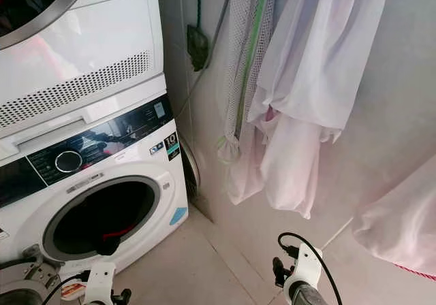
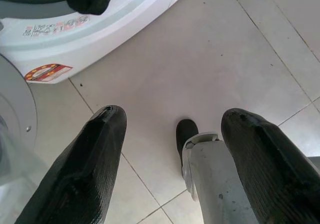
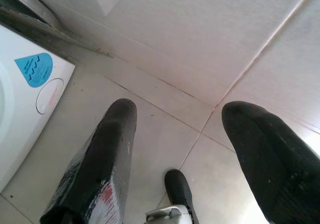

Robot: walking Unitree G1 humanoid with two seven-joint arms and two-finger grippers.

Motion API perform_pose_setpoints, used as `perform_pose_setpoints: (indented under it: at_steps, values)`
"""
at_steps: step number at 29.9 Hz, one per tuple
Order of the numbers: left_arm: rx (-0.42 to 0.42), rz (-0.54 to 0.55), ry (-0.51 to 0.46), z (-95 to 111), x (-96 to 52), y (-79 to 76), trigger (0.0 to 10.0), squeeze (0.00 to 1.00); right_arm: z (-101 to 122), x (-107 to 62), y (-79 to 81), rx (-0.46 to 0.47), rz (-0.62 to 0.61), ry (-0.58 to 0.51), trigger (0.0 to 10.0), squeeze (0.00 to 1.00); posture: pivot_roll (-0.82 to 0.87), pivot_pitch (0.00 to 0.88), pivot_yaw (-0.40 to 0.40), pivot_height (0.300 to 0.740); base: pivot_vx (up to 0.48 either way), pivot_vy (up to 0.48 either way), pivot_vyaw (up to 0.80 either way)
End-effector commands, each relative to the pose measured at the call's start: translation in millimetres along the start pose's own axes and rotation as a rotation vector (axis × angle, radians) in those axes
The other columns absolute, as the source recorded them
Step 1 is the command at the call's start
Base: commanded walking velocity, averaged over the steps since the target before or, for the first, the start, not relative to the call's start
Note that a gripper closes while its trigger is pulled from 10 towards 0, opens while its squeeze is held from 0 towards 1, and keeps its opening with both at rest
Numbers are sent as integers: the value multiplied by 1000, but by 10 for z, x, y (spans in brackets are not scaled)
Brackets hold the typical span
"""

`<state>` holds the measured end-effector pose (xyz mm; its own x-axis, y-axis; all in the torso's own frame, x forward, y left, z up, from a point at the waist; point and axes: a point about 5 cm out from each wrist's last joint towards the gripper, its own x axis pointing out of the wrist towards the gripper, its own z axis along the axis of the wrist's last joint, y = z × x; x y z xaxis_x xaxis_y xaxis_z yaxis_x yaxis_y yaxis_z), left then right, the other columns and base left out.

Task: Clothes washing

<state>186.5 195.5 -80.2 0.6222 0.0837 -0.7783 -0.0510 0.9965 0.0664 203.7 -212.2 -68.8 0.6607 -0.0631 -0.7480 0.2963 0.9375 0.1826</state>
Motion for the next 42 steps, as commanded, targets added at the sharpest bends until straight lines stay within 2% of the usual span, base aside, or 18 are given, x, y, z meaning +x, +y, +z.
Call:
perform_pose_setpoints:
  at_steps: [1, 7, 11, 18, 42]
  values:
    - [14, 1, 6, -19, -5, 22, 10000, 0, 4, -1, -13, -5, -7, 6, 10000, 0, 48, 0, -12, 740, 0, 0, -613]
    - [60, 16, -10, 13, -2, 35, 10000, 0, 14, 3, -8, -3, -9, 7, 10000, 0, 48, 0, -11, 740, 0, -240, -597]
    - [28, 8, -8, 8, -2, 26, 10000, 0, 18, 4, -11, -4, -11, 8, 10000, 0, 46, 0, -12, 740, 0, -409, -594]
    - [72, 6, -8, 18, 1, 24, 10000, 0, 21, 4, -13, -4, -12, 10, 10000, 0, 49, 0, -13, 740, 0, 0, -594]
    - [75, 7, -8, 18, 1, 24, 10000, 0, 22, 4, -13, -4, -12, 10, 10000, 0, 49, 0, -13, 740, 0, 0, -594]
